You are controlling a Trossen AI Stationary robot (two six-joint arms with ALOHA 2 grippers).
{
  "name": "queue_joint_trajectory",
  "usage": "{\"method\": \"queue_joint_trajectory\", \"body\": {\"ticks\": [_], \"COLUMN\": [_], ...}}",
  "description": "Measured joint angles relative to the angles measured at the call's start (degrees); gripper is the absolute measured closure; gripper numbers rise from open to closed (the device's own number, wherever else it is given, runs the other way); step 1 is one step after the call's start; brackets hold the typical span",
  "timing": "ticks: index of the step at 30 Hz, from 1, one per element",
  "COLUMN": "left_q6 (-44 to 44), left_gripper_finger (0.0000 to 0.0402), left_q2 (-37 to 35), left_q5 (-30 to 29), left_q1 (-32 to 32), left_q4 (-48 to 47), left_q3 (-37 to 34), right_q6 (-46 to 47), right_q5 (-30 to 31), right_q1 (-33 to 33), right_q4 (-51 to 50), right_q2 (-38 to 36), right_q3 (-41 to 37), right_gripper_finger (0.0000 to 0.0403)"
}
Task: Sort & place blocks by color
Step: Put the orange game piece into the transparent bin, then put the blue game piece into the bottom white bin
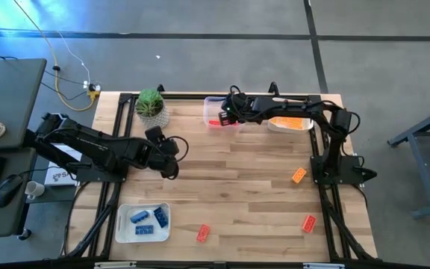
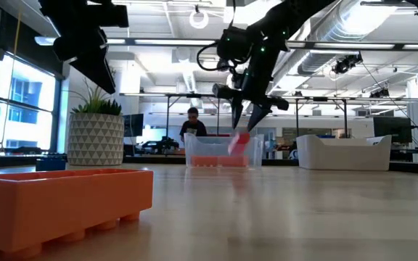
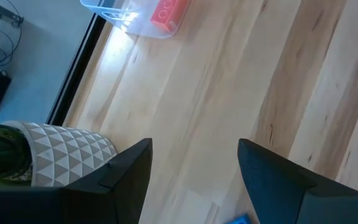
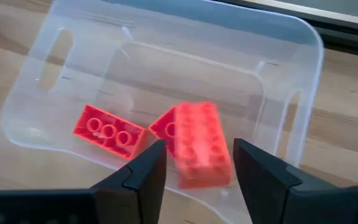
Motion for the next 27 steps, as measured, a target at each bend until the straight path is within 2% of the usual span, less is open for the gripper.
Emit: {"method": "queue_joint_trajectory", "body": {"ticks": [7, 15, 20, 27], "left_q6": [-0.57, -5.50, -9.37, -13.43], "left_gripper_finger": [0.0177, 0.0177, 0.0177, 0.0177], "left_q2": [0.00, 0.00, 0.00, 0.01], "left_q5": [3.78, 9.86, 11.21, 16.43], "left_q1": [1.29, 2.49, 3.93, 7.16], "left_q4": [-0.05, -3.38, -7.51, -8.17], "left_q3": [0.00, 0.00, 0.00, 0.00], "right_q6": [-0.65, -2.78, -7.48, -16.63], "right_q5": [0.09, -0.89, -1.09, -2.78], "right_q1": [0.72, 2.09, 3.44, 5.02], "right_q4": [2.85, 5.86, 5.87, 4.54], "right_q2": [0.00, -0.15, -0.76, -0.76], "right_q3": [0.00, 0.00, 1.20, 7.71], "right_gripper_finger": [0.0218, 0.0222, 0.0222, 0.0222]}}
